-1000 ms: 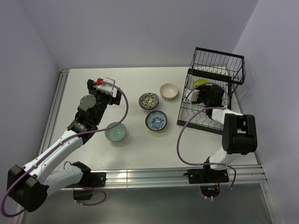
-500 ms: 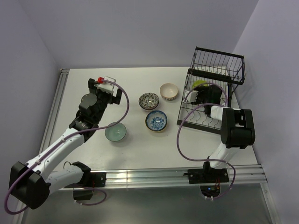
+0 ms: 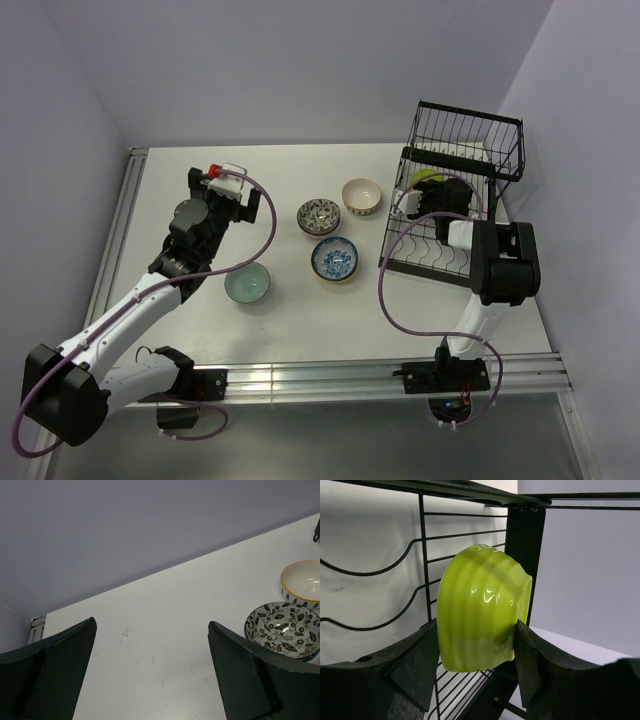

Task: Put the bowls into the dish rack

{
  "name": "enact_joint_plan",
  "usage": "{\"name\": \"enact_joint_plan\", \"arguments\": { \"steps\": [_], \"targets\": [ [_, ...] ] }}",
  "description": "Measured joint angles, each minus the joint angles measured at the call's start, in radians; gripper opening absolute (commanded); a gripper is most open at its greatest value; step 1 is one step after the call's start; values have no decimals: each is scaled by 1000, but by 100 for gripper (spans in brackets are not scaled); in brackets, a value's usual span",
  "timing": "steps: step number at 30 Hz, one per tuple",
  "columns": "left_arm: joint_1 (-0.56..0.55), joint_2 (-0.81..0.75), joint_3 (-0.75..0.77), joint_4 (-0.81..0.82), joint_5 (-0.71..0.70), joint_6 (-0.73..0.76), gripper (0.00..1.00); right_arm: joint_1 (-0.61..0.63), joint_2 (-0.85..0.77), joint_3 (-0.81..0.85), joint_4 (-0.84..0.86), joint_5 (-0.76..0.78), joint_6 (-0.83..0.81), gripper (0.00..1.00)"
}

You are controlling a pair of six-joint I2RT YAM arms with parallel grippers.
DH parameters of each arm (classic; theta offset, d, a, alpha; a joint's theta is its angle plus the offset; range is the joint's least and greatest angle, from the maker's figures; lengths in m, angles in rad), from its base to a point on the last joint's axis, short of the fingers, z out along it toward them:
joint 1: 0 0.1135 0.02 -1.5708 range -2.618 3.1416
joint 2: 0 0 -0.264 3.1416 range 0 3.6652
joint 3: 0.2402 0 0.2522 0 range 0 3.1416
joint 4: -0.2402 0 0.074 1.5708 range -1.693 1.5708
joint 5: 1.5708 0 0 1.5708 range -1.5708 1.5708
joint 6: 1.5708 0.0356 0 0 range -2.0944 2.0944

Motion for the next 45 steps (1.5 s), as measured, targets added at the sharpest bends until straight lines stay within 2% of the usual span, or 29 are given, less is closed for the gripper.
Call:
{"name": "enact_joint_plan", "arguments": {
  "steps": [10, 13, 16, 17, 19, 20, 23, 25, 26, 33, 45],
  "targets": [
    [10, 2, 0, 0, 0, 0, 99, 7, 49, 14, 40, 4, -13, 4],
    [10, 6, 0, -1, 0, 0, 100, 14, 63, 26, 41, 15, -13, 12],
    [11, 6, 0, -1, 0, 0, 99, 24, 73, 41, 44, 32, -12, 27],
    [12, 6, 0, -1, 0, 0, 99, 26, 75, 45, 46, 35, -12, 38],
    [13, 6, 0, -1, 0, 0, 99, 29, 76, 48, 45, 39, -12, 49],
    [13, 6, 0, -1, 0, 0, 99, 29, 76, 48, 45, 39, -11, 61],
    [14, 6, 0, -1, 0, 0, 99, 29, 76, 50, 39, 38, -7, 82],
    [14, 6, 0, -1, 0, 0, 99, 29, 76, 51, 36, 36, -9, 84],
    [14, 6, 0, -1, 0, 0, 99, 29, 74, 51, 32, 34, -10, 92],
    [14, 6, 0, -2, 1, 0, 99, 29, 42, 52, -44, 11, -22, 95],
    [14, 5, 0, -19, 13, -16, 99, 29, -72, 62, -291, -33, -62, 96]
  ]
}}
